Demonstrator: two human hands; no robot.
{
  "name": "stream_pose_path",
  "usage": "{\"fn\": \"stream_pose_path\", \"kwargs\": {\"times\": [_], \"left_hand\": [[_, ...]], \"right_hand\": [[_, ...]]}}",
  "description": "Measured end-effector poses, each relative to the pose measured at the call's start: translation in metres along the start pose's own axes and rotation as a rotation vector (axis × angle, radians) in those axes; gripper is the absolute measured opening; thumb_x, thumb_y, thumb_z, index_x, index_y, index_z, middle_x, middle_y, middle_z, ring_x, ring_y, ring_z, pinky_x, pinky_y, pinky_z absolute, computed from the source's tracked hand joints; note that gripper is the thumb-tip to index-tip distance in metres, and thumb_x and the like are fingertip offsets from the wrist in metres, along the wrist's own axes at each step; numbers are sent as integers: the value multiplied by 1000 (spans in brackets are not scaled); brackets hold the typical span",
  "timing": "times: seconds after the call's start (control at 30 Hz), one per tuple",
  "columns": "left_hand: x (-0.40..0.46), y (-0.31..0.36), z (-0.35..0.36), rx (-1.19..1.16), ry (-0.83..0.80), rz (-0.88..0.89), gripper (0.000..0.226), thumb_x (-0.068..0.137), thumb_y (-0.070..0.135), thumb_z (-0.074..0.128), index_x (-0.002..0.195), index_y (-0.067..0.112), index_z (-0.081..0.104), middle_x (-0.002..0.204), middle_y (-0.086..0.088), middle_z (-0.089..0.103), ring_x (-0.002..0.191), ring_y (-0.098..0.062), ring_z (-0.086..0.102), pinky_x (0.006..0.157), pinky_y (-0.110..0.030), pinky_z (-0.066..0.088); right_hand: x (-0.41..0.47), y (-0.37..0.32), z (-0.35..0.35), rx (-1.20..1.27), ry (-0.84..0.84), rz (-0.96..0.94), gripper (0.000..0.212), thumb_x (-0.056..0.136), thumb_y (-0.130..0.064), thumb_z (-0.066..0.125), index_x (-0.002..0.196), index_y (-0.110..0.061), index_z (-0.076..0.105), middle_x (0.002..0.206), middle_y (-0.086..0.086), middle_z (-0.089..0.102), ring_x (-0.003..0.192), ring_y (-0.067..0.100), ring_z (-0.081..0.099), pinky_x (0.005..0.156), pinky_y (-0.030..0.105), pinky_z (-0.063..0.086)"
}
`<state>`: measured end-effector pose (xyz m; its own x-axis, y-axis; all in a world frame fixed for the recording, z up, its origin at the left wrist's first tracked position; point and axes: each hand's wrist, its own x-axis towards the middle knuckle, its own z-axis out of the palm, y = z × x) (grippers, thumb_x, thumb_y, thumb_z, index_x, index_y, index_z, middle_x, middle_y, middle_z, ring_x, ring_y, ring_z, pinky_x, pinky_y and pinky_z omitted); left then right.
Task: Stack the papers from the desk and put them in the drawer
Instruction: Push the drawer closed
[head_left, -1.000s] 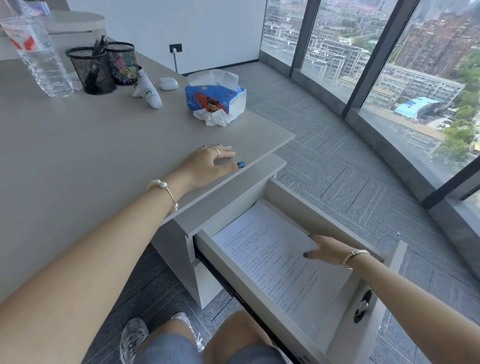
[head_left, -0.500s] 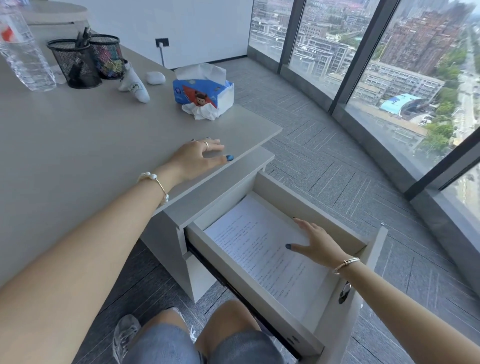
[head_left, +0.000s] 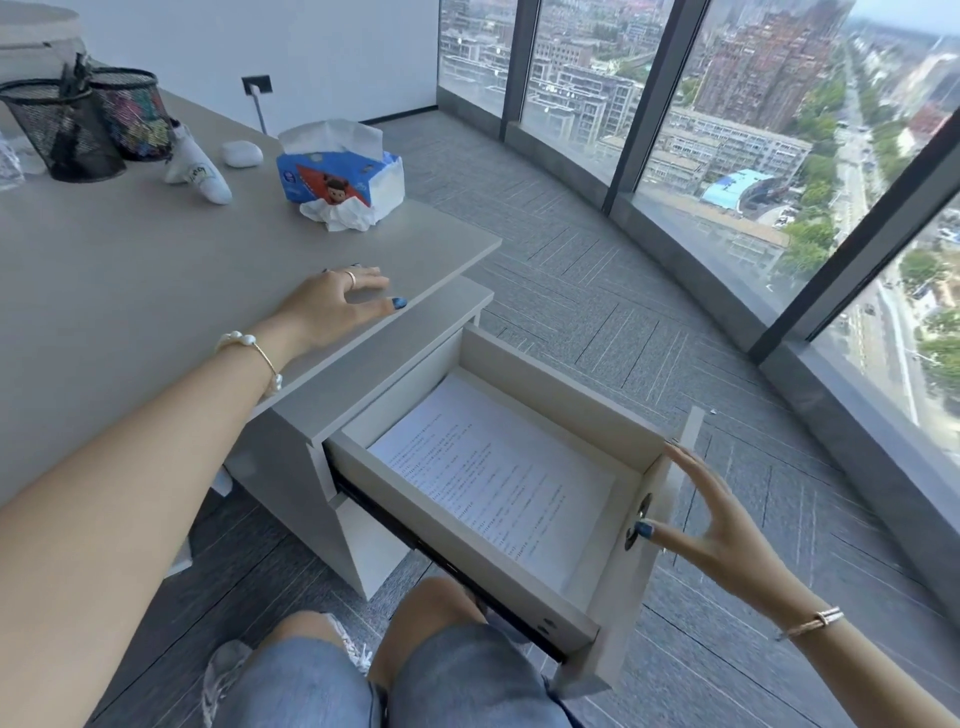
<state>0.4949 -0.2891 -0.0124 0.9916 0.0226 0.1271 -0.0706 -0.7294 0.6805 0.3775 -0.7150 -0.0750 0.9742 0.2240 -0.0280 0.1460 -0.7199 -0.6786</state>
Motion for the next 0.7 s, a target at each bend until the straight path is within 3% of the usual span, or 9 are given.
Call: {"fn": "stream_pose_path", "kwargs": {"times": [0.13, 0.27, 0.4, 0.57, 0.7], "left_hand": [[0, -1, 0, 23, -5, -4, 52, 81, 40, 63, 126, 16, 57, 146, 2, 45, 139, -10, 31, 114, -28, 21], [-1, -1, 0, 38, -9, -3, 53, 81, 41, 63, 127, 16, 56, 146, 3, 44, 139, -10, 31, 114, -29, 21], [-1, 0, 0, 51, 4, -18, 56, 78, 46, 64, 126, 18, 57, 146, 5, 45, 138, -9, 34, 111, -27, 23], [-1, 2, 0, 12, 12, -22, 53, 80, 44, 63, 126, 17, 58, 145, 4, 46, 137, -9, 34, 107, -24, 23], [-1, 1, 1, 2, 13, -30, 54, 80, 44, 62, 126, 17, 57, 145, 5, 46, 138, -8, 34, 109, -24, 23]], "right_hand": [[-23, 24, 4, 12, -32, 138, 126, 38, -84, 63, 138, -43, -1, 148, -20, 3, 143, 10, 7, 118, 47, 11], [-30, 24, 15, 82, -166, 132, 132, 34, -80, 69, 137, -39, -1, 148, -18, -1, 144, 11, 8, 117, 32, 10], [-26, 20, 23, 107, -183, 145, 144, 29, -78, 72, 142, -32, -6, 147, -18, -6, 144, 14, 8, 118, 37, 11], [-10, 8, 32, 100, -206, 126, 147, 31, -78, 71, 146, -27, -6, 148, -17, -8, 145, 14, 6, 119, 36, 11], [11, -9, 47, 174, -220, 112, 137, 40, -76, 69, 146, -28, -5, 147, -18, -9, 145, 15, 5, 119, 37, 11]]}}
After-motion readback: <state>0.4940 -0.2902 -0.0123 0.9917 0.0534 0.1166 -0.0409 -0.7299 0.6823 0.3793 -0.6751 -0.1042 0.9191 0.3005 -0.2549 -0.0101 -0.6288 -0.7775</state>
